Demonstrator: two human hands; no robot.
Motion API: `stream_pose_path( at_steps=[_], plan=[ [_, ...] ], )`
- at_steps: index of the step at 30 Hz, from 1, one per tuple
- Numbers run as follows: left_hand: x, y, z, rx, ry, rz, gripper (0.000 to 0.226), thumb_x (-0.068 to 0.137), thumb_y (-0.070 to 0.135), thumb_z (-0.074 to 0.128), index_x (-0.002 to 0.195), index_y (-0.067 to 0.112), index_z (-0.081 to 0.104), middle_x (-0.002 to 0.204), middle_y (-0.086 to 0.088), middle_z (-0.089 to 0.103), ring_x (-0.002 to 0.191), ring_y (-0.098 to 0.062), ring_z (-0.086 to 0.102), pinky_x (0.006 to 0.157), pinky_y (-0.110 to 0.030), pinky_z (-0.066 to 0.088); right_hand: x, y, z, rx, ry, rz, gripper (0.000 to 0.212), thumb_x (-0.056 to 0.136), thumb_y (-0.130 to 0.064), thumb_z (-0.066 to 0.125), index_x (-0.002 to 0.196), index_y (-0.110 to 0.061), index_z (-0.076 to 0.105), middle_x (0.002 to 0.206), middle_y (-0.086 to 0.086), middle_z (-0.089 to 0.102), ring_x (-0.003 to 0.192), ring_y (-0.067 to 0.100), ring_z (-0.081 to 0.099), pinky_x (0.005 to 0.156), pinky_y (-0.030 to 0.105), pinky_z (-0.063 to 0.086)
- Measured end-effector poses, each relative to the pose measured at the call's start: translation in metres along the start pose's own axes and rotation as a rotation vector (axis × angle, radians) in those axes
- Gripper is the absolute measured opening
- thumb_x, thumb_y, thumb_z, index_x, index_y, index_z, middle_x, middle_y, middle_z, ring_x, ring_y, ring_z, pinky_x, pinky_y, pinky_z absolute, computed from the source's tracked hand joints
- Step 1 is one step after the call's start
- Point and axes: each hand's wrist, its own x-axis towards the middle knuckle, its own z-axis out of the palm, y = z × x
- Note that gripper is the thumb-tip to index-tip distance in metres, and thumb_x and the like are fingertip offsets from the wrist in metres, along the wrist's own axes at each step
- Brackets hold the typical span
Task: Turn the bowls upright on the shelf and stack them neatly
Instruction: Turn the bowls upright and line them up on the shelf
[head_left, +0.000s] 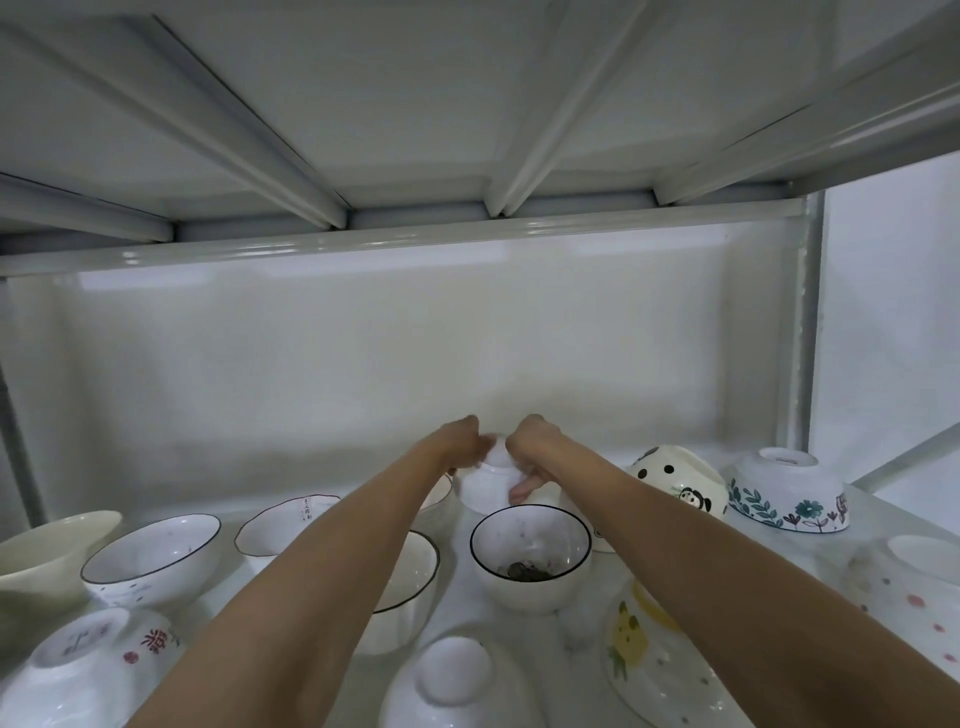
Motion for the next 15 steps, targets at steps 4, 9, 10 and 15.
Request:
stream_pose_path(
  at_steps=[4, 9, 10, 15],
  plan=[
    [-0.004, -0.005, -0.013, -0.158, 0.075, 0.006, 0.034, 0.096, 0.039, 0.045, 0.108, 0.007, 0.041, 0.108, -0.017, 0.058, 0.086, -0.031, 0.056, 0.069, -0.039, 0.05, -0.007, 0.005, -0.008, 0.124, 0.031, -0.137, 0.017, 0.09, -0.003, 0.055, 0.077, 0.006, 0.047, 0.055, 0.022, 0.058, 0.037, 0.031, 0.058, 0.037, 0.028, 0.049],
    [-0.01, -0.007, -0.03, -0.455, 0.192, 0.043, 0.051, 0.085, 0.043, 0.066, 0.118, 0.012, 0.042, 0.109, -0.011, 0.055, 0.093, -0.03, 0.06, 0.076, -0.042, 0.056, -0.008, 0.005, -0.012, 0.295, 0.11, -0.304, 0.025, 0.095, -0.018, 0.038, 0.116, -0.004, 0.042, 0.101, 0.015, 0.056, 0.07, 0.043, 0.071, 0.065, 0.042, 0.061],
    [-0.01, -0.006, -0.033, -0.484, 0.211, 0.056, 0.059, 0.08, 0.043, 0.072, 0.119, 0.011, 0.043, 0.109, -0.01, 0.055, 0.095, -0.03, 0.061, 0.077, -0.041, 0.056, -0.007, 0.004, -0.014, 0.323, 0.129, -0.318, 0.029, 0.097, -0.023, 0.036, 0.119, -0.006, 0.041, 0.106, 0.014, 0.054, 0.07, 0.043, 0.07, 0.067, 0.044, 0.061],
    [-0.017, -0.006, -0.036, -0.233, 0.42, 0.254, 0.055, 0.066, 0.04, 0.083, 0.103, 0.01, 0.057, 0.098, -0.004, 0.053, 0.083, -0.019, 0.052, 0.069, -0.023, 0.042, 0.004, 0.009, -0.03, 0.629, 0.014, -0.267, 0.047, 0.101, -0.04, 0.028, 0.11, -0.001, 0.053, 0.109, 0.025, 0.063, 0.069, 0.035, 0.069, 0.053, 0.04, 0.06]
  ],
)
